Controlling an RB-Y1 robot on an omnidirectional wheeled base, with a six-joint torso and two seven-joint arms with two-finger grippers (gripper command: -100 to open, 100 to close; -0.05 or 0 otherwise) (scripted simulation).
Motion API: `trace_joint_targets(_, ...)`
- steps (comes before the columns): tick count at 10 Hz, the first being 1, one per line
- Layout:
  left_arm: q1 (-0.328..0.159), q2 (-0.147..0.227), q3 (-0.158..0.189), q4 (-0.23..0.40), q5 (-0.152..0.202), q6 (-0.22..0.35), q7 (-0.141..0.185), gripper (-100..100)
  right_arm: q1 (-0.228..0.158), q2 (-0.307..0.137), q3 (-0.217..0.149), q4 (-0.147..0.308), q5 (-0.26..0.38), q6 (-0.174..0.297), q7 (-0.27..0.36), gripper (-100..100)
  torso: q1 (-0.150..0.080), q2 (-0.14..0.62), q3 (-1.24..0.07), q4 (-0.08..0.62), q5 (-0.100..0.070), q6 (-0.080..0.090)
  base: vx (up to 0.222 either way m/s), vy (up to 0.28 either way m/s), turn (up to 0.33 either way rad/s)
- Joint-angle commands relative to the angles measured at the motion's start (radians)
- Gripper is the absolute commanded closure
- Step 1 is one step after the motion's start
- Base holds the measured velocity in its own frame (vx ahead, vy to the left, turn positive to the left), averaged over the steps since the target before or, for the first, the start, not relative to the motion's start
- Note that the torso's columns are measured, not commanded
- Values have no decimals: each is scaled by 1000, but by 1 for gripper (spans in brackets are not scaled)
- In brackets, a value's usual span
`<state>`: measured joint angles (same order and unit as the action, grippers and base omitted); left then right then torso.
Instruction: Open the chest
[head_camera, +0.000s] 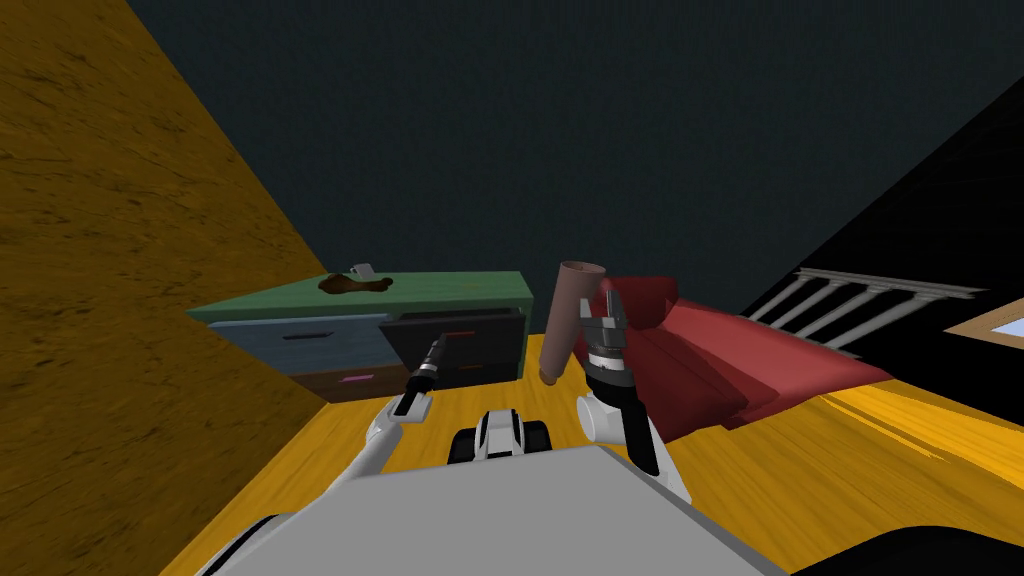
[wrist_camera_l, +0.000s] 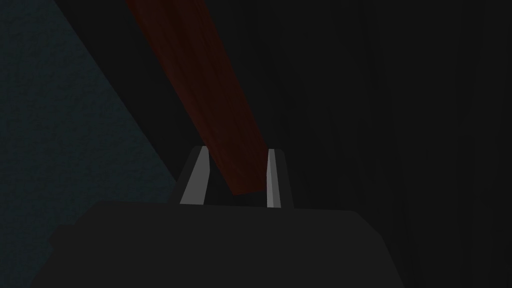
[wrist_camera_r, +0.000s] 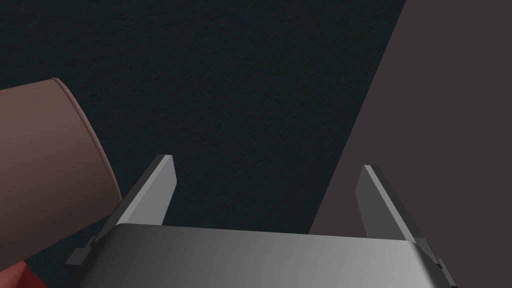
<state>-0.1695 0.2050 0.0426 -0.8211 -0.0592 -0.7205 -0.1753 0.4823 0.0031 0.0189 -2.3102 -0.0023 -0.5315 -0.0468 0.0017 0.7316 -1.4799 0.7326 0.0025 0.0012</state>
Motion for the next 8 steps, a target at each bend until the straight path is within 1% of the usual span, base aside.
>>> trace_joint_targets(1,-21,6,1,58,5,3,1,100,0,0,0,0,0,0,0,0,0,2,1,-1,1,0,-50,-20,8)
trace_joint_targets(2,-21,6,1,58,5,3,1,100,0,0,0,0,0,0,0,0,0,-1,0,-2,1,0,-17,-6,4)
trace_joint_targets(3,-81,26,9,103,19,-9,6,100,0,0,0,0,0,0,0,0,1,-4,-2,-3,2,0,-96,-30,-29)
trace_joint_targets(4,-81,26,9,133,19,-9,6,100,0,0,0,0,0,0,0,0,1,1,0,0,0,-1,-88,-29,-14)
trace_joint_targets(5,-131,46,17,162,33,-20,11,100,0,0,0,0,0,0,0,0,1,2,2,0,0,-2,-136,-25,-21)
trace_joint_targets(6,-142,46,17,187,33,-20,11,100,0,0,0,0,0,0,0,0,1,6,3,3,-1,-3,-120,-37,-12)
trace_joint_targets(8,-142,46,17,207,33,-20,11,100,0,0,0,0,0,0,0,0,0,3,2,3,-2,-3,-22,-21,5)
